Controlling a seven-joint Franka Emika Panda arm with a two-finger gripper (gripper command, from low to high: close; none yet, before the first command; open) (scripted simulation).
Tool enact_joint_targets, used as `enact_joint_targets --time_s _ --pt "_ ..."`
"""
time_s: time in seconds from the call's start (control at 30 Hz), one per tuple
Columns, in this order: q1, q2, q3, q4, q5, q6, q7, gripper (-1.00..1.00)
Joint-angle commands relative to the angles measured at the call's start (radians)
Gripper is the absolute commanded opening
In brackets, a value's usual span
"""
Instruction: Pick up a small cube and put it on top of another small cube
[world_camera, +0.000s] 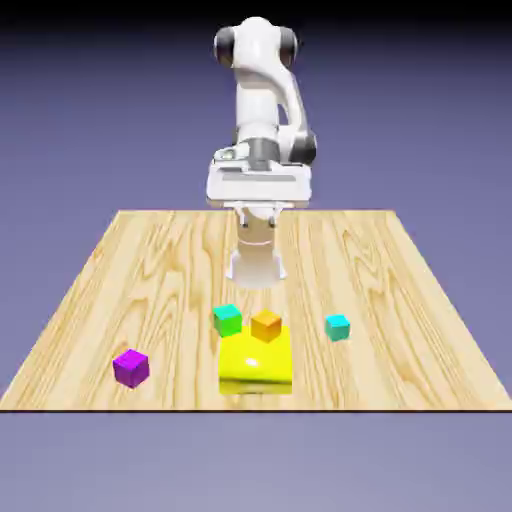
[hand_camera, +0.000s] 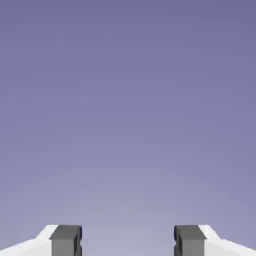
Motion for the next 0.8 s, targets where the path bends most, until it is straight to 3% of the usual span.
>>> enact_joint_targets --time_s 0.0,0.6,0.77 --pt "0.018 0.036 0.01 0.012 0.005 -0.033 0.012 0.0" --pt "0.335 0.688 0.185 0.226 0.089 -0.626 0.223 0.0" --pt "0.35 0.798 0.174 0.212 0.076 -0.505 0.232 0.0"
